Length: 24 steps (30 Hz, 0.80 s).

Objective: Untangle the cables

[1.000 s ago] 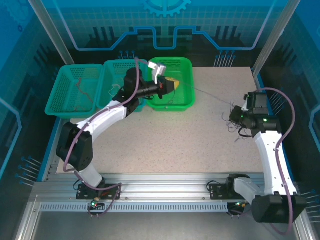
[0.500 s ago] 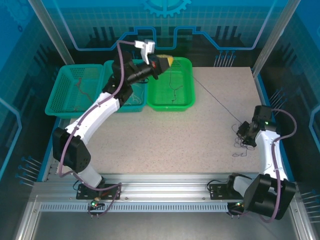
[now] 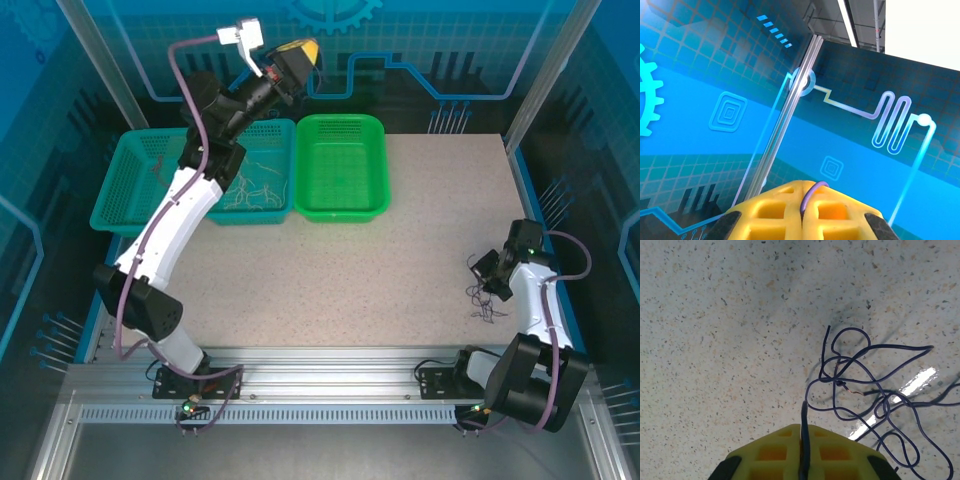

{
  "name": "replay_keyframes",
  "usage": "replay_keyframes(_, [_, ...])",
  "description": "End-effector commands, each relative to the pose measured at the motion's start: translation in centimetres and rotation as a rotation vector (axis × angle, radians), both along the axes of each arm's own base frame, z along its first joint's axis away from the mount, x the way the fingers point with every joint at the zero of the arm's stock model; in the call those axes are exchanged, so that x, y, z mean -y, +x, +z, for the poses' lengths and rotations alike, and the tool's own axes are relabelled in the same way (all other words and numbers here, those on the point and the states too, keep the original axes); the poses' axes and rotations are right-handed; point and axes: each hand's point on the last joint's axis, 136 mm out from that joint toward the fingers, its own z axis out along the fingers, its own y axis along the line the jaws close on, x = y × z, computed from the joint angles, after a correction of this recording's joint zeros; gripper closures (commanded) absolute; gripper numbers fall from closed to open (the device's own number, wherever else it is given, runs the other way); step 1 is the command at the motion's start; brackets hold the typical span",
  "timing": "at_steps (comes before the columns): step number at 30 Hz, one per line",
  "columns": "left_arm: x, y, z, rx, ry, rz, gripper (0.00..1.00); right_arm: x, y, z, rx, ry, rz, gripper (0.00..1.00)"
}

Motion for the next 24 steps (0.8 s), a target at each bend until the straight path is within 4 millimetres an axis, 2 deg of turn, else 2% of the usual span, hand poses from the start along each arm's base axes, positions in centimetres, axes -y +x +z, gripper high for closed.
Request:
replay_keyframes(1, [-0.3,2.4,-0.5,-0.026,-0.021,0.040,1.00,-0.8,0.9,0.2,0.064,0.058,0.011,0.95])
replay_keyframes(7, [-0.2,5.5,-2.2,-0.059,0.002,0.077,1.00,-1.9,1.8,3.7,0.170,0.095,0.041,0.64])
replay_keyframes(11, [0.5,7.1,-4.1,-0.089,0.036,0.080,1.00,-2.7,1.9,6.8,0.224,0.102,0.062,0.50])
replay_keyframes(12, [0.6,7.5,-4.5,-0.095,0.041,0.081,1.00,-2.7,2.3,8.6,0.265,0.095,0.065,0.47])
replay_keyframes(14, [0.9,8.2,-5.2,-0.103,0.047,0.081,1.00,-3.0,2.3,10.4,0.303,0.100,0.073,0.42])
replay_keyframes(17, [1.3,9.1,-5.9,-0.115,0.043,0.071,1.00,-3.4,2.3,12.8,0.357,0.098,0.086,0.37])
replay_keyframes(19, [1.7,9.5,-5.6,-0.107,0.031,0.050,1.00,-3.5,2.3,13.8,0.381,0.094,0.091,0.36])
replay_keyframes(22, [2.4,10.3,-5.6,-0.098,0.020,0.018,1.00,-3.7,2.3,14.6,0.396,0.100,0.086,0.35])
replay_keyframes(24, [2.7,11.5,-6.9,-0.124,0.032,0.027,1.00,-3.9,2.4,14.9,0.405,0.113,0.086,0.35])
